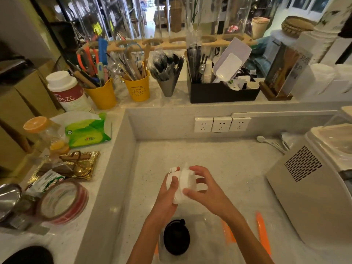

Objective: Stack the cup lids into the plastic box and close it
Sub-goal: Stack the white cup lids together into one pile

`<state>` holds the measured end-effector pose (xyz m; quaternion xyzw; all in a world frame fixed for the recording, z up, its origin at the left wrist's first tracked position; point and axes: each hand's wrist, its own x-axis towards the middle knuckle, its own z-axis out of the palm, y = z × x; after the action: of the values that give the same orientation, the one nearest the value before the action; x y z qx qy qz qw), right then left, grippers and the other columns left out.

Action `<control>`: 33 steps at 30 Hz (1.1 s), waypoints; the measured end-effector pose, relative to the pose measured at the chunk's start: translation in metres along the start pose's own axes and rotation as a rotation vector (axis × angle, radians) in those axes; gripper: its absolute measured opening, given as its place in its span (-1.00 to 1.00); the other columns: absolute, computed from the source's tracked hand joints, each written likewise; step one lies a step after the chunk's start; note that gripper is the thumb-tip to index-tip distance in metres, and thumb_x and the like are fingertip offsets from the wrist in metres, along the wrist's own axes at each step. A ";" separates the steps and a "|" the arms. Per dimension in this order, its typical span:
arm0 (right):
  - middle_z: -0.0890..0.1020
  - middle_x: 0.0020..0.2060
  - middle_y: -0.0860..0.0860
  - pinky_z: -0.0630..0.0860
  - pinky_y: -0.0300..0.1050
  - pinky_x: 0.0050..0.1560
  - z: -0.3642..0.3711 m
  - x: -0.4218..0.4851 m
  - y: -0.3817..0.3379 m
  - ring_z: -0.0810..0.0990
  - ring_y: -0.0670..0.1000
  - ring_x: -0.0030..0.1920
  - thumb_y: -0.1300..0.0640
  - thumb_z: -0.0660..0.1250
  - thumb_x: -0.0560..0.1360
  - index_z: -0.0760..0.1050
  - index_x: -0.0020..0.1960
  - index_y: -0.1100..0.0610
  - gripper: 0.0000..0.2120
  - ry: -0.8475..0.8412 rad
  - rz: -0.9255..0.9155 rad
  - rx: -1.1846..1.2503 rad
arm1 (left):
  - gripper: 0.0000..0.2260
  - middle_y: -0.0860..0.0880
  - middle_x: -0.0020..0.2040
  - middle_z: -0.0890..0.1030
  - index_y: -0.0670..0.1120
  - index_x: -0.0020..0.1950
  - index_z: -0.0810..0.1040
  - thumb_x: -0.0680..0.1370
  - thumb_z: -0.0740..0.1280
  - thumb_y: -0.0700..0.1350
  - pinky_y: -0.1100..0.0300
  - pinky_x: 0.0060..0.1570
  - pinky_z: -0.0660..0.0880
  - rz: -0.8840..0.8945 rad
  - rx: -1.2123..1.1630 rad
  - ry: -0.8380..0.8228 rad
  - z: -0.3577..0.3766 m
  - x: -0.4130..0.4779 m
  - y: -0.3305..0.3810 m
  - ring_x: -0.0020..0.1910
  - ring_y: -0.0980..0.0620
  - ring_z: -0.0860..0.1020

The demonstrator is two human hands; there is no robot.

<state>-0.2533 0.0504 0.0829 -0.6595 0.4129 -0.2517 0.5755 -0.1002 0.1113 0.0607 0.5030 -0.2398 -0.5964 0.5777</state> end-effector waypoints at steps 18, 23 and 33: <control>0.42 0.29 -0.40 0.61 -0.21 0.09 0.021 -0.018 -0.004 0.45 -0.25 0.26 -0.17 0.51 0.36 0.36 0.33 -0.35 -0.40 0.013 -0.088 -0.086 | -0.32 -0.17 0.37 0.57 0.05 0.44 0.46 0.37 0.57 0.14 -0.17 0.29 0.53 -0.042 0.023 -0.124 -0.002 -0.015 0.018 0.32 -0.19 0.57; 0.57 0.12 -0.38 0.59 -0.34 -0.06 0.021 -0.015 -0.011 0.56 -0.29 0.11 -0.19 0.43 0.44 0.40 0.28 -0.39 -0.55 0.068 -0.003 0.088 | -0.52 -0.16 0.30 0.63 0.00 0.39 0.55 0.48 0.48 -0.05 0.03 0.10 0.62 -0.057 -0.106 -0.165 -0.005 -0.019 0.021 0.28 -0.16 0.60; 0.70 0.10 -0.07 0.66 -0.12 -0.01 -0.006 -0.023 0.004 0.67 -0.03 0.09 0.10 0.50 0.46 0.58 0.23 -0.12 -0.63 -0.004 0.132 0.204 | -0.55 -0.12 0.23 0.67 -0.01 0.28 0.61 0.44 0.51 0.12 -0.01 0.14 0.61 -0.055 0.066 -0.057 -0.011 -0.029 0.010 0.19 -0.10 0.65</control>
<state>-0.2712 0.0669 0.0839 -0.5693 0.4264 -0.2527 0.6559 -0.0918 0.1398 0.0745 0.5109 -0.2620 -0.6180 0.5371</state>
